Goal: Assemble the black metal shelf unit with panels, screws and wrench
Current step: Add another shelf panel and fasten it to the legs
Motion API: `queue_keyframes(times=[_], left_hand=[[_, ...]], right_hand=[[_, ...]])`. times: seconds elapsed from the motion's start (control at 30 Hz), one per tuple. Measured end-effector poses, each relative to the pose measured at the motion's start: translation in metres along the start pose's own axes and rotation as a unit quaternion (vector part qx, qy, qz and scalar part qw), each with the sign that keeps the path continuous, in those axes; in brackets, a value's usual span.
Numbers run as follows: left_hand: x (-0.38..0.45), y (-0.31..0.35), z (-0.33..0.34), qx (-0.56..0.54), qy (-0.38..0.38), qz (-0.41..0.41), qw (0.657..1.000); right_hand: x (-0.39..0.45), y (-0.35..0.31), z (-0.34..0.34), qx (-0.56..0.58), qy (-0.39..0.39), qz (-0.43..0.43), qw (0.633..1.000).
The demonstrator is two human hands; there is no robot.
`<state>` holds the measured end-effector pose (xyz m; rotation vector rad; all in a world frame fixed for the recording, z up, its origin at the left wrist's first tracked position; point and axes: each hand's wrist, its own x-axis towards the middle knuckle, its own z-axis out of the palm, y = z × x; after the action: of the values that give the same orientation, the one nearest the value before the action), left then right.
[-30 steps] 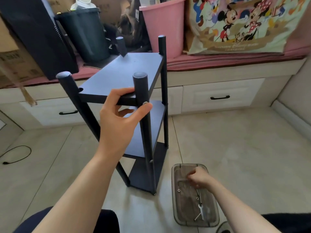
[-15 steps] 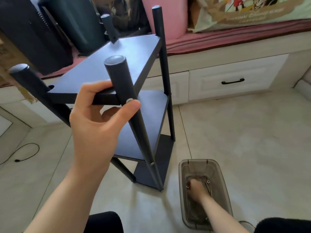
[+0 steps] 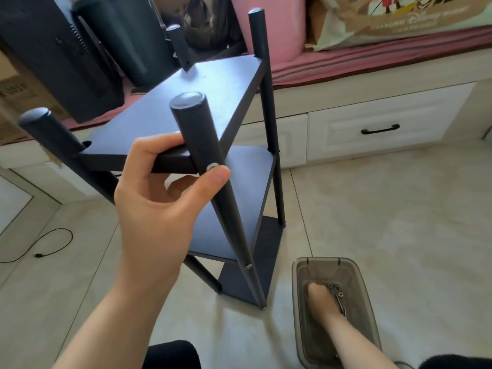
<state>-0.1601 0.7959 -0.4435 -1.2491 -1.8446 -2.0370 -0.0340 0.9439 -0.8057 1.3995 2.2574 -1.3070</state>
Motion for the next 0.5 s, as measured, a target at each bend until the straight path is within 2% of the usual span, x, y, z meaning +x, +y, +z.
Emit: queue_keyframes(times=[0.13,0.3,0.33,0.4,0.5], left_hand=[[0.000,0.002,-0.001,-0.014,-0.006,-0.009,1.000],[-0.001,0.001,-0.001,-0.027,0.006,-0.032,0.999],[-0.001,0.002,-0.002,-0.027,0.008,-0.035,0.999],[-0.002,0.002,-0.003,-0.027,0.013,-0.037,0.999],[-0.005,0.003,-0.003,-0.031,0.012,-0.037,0.999]], right_hand=[[-0.007,-0.005,-0.016,-0.105,0.004,-0.025,0.994],[-0.025,-0.026,-0.045,-0.123,0.025,-0.023,0.992],[-0.031,-0.036,-0.053,-0.094,0.047,-0.017,0.994],[-0.043,-0.062,-0.069,0.063,0.099,0.007,0.993],[-0.068,-0.113,-0.096,0.356,0.113,0.018,0.928]])
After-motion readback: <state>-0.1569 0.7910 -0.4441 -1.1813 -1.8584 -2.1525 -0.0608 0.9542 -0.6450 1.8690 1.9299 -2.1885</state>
